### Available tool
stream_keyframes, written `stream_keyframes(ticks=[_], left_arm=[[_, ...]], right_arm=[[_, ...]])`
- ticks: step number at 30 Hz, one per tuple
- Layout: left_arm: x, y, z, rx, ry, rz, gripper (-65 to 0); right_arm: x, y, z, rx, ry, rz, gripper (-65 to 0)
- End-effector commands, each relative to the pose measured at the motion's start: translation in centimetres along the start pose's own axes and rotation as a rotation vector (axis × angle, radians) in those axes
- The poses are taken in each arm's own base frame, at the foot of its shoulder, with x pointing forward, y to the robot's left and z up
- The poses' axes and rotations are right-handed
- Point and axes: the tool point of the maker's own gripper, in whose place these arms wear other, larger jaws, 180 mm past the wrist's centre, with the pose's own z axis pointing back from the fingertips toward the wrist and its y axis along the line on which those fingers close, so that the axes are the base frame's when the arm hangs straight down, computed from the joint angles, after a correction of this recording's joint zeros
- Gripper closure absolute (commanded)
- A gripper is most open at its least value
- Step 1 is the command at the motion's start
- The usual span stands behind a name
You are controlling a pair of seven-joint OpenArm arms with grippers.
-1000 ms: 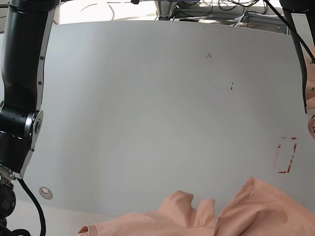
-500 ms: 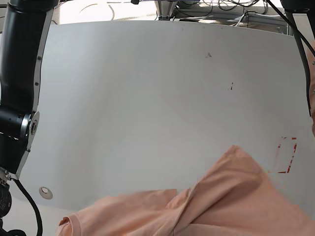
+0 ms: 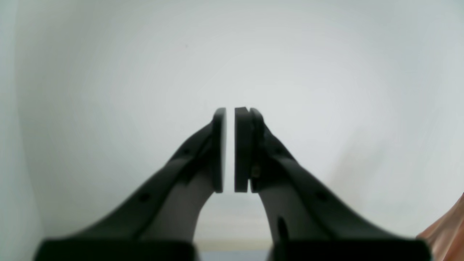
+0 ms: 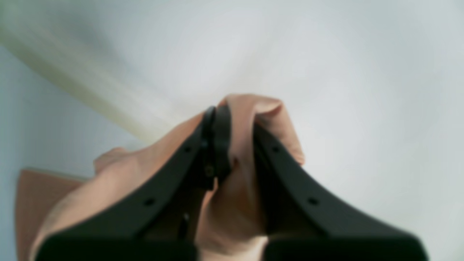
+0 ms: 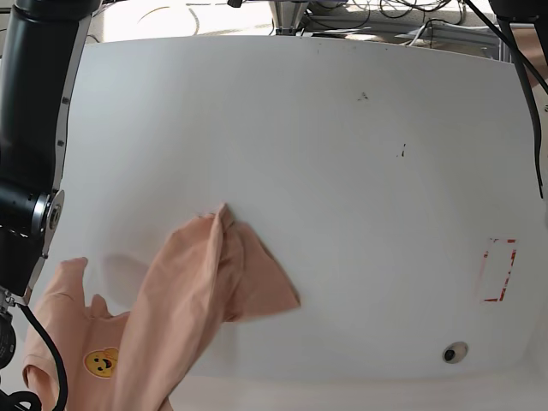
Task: Fold the T-shirt properly
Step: 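Lift the shirt with both grippers and swing it toward the robot, then lay the shirt down with the right gripper, left gripper released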
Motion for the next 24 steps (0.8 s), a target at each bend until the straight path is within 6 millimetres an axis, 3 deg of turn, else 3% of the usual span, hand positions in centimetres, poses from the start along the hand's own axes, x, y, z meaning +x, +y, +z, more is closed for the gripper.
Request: stream_keyframes(ticks=[1,12,17,24], left_arm=[[1.4,-0.3,0.3,-0.007,-0.044,-0.012,-1.7],[-1.6,0.8,0.3,0.013,0.015,-0.001,-1.7],[-1.8,0.7,0.4,0.002,0.015,0.007,-1.7],[-2.6,1.2,0.9,-0.011,0.023,0.024,-1.7]], right_arm=[[2.1,-0.6,0.8,-0.016,-0.066,0.004,-0.2],[3.0,0.9,0.0,0.015,-0.082,0.004,-0.2],[4.3,2.5,-0.7,0.047,-0.110,0.004,-0.2],[10.0,5.2,0.4,0.071,-0.220,0.097,-0.2]])
